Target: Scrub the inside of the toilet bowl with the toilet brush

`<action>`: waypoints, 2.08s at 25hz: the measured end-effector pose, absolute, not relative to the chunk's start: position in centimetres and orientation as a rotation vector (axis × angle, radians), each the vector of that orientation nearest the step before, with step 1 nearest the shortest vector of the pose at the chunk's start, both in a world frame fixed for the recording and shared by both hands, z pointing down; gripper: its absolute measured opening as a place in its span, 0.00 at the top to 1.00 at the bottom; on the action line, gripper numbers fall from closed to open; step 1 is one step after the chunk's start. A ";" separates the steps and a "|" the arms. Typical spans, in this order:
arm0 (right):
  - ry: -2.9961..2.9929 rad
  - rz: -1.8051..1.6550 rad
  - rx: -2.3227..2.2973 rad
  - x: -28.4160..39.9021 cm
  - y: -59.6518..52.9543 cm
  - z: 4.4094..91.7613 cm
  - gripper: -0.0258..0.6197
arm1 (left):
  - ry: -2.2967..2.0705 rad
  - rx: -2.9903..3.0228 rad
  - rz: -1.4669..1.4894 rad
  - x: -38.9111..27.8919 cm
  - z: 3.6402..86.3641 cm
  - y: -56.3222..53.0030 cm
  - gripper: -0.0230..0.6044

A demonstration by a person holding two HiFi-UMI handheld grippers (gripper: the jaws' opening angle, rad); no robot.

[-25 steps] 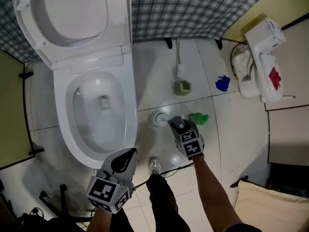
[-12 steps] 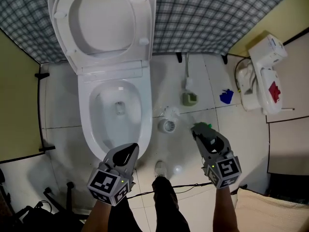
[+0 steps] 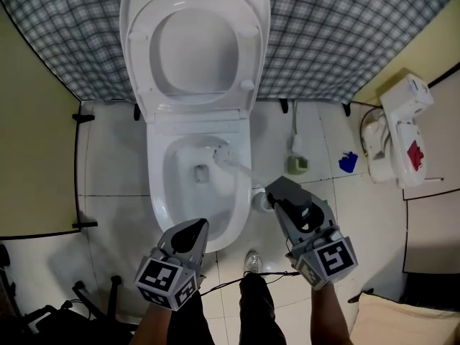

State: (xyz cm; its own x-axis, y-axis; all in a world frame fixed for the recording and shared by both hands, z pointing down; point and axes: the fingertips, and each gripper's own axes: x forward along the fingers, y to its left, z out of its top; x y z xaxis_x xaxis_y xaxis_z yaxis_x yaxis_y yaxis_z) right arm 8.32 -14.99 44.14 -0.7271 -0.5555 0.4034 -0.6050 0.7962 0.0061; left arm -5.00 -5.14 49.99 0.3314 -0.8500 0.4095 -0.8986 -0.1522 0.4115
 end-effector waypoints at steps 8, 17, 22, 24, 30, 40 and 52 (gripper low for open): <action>-2.502 0.303 0.904 1.5 -14.8 52.8 0.67 | -1.534 1.961 0.113 -7.7 52.0 -4.0 0.96; -2.354 0.226 1.102 -0.4 -16.9 59.8 0.67 | -1.506 1.937 0.098 -9.0 53.4 -4.2 0.96; -2.357 0.245 1.225 -1.1 -17.6 60.4 0.67 | -1.488 1.948 0.122 -9.8 54.3 -4.2 0.96; -2.376 0.284 1.239 -1.7 -17.7 60.7 0.67 | -1.488 1.947 0.128 -10.2 54.4 -4.3 0.96; -2.456 0.324 1.137 -4.5 -18.2 61.3 0.66 | -1.514 1.929 0.134 -12.2 54.5 -4.4 0.96; -2.573 0.405 0.793 -8.7 -15.8 61.6 0.66 | -1.591 1.848 0.106 -14.6 54.6 -3.2 0.96; -2.566 0.374 0.381 -7.0 -9.6 61.6 0.66 | -1.613 1.805 0.142 -12.8 55.8 -1.4 0.96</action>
